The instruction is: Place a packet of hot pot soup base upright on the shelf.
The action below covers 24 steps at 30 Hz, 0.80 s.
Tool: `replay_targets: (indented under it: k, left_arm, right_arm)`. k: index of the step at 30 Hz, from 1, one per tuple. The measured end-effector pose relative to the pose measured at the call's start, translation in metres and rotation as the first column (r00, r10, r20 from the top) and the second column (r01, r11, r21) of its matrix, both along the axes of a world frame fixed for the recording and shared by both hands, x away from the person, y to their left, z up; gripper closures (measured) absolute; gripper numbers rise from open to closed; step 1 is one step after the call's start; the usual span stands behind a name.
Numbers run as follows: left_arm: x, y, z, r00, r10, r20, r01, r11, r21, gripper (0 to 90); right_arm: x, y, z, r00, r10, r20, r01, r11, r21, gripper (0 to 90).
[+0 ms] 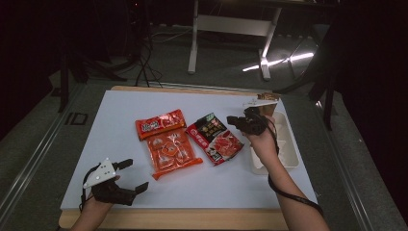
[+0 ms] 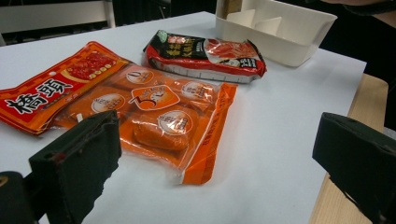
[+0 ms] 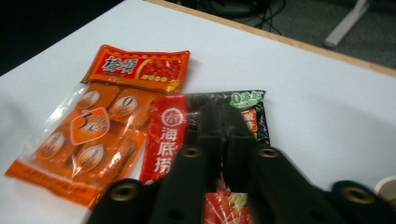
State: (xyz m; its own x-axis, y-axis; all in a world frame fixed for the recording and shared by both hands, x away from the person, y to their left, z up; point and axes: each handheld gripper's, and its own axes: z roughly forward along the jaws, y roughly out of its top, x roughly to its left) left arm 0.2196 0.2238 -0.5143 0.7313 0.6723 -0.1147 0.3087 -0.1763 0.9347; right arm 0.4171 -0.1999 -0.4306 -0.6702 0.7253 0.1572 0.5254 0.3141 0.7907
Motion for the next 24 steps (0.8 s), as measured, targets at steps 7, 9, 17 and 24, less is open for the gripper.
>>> replay_targets:
  k: [7, 9, 17, 24]
  left_arm:
    - [0.0, 0.0, 0.0, 1.0, 0.001, -0.001, -0.001, 1.0, 0.0, 1.7]
    - [0.0, 0.0, 0.0, 1.0, 0.001, -0.001, -0.001, 1.0, -0.001, 1.7]
    - [0.0, 0.001, 0.0, 1.0, 0.0, 0.001, 0.0, 1.0, -0.002, 1.7]
    - [0.002, -0.001, -0.001, 1.0, -0.009, -0.002, 0.009, 1.0, 0.0, 1.7]
  right_arm:
    - [0.019, 0.008, -0.014, 0.9972, -0.071, -0.026, 0.067, 0.9913, -0.113, 90.0]
    - [0.026, 0.01, -0.019, 0.9956, -0.075, -0.056, 0.067, 0.9882, -0.138, 90.0]
    - [0.045, 0.012, -0.038, 0.984, -0.135, -0.116, 0.106, 0.9682, -0.227, 90.0]
    - [0.053, 0.018, -0.053, 0.9727, -0.192, -0.131, 0.132, 0.9208, -0.367, 90.0]
